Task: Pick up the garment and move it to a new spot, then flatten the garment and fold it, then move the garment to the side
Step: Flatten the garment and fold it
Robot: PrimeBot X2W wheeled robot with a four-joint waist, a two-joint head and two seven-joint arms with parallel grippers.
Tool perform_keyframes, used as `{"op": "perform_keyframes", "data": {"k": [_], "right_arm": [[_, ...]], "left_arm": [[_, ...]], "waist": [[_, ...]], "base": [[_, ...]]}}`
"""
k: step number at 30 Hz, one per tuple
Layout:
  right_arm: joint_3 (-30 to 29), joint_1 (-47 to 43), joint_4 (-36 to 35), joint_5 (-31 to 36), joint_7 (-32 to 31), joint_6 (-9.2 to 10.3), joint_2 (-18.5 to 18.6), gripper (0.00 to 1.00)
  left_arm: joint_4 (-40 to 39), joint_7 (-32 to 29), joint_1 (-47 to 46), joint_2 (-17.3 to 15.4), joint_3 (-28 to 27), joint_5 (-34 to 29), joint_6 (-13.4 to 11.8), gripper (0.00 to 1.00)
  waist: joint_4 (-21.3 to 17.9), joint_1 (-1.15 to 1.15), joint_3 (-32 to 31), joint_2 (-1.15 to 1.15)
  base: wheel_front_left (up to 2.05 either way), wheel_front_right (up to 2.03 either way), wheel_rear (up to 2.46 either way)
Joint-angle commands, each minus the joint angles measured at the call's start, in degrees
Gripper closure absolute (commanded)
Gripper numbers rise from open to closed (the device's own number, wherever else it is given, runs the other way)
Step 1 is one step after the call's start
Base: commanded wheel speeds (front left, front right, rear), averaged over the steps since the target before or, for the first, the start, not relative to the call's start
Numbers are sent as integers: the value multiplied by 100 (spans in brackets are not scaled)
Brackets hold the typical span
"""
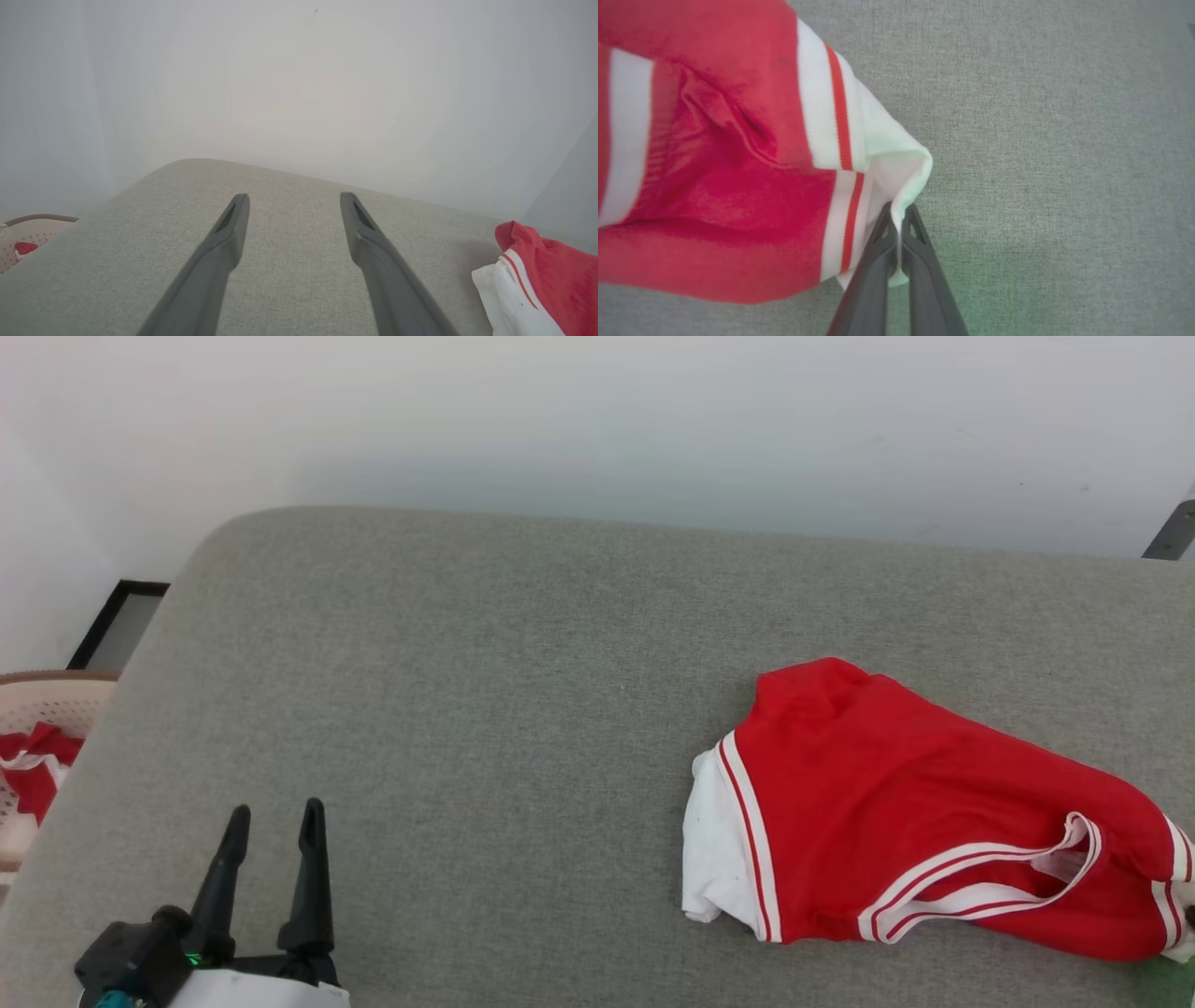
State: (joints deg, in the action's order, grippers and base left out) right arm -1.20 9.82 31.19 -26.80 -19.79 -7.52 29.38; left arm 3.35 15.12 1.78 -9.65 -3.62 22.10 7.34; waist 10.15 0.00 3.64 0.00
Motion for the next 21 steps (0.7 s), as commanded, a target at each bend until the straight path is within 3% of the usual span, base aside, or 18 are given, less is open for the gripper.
{"op": "perform_keyframes", "data": {"k": [1, 2, 4, 14, 21], "right_arm": [[38, 107, 106, -8, 67, 6, 5, 85], [64, 168, 162, -7, 108, 6, -33, 64], [94, 268, 234, 24, 175, 6, -68, 0], [294, 538, -37, -263, 199, 6, -70, 0], [94, 313, -821, -188, 554, 5, -403, 0]], "left_arm": [[11, 2, -15, -35, 21, 26, 20, 0], [15, 2, -10, -49, 31, 39, 20, 0], [20, 2, 8, -92, 64, 51, 20, 0], [-74, -194, -87, -607, 509, 402, 17, 0], [-498, -1079, -354, -1132, 1017, 1002, 16, 0]], "waist": [[-21, 0, -11, 0], [-41, 0, -22, 0], [-89, 0, -49, 0], [-416, 0, -241, 0], [-695, 0, -333, 0]], "base": [[0, 0, 0], [0, 0, 0], [0, 0, 0], [0, 0, 0], [0, 0, 0]]}}
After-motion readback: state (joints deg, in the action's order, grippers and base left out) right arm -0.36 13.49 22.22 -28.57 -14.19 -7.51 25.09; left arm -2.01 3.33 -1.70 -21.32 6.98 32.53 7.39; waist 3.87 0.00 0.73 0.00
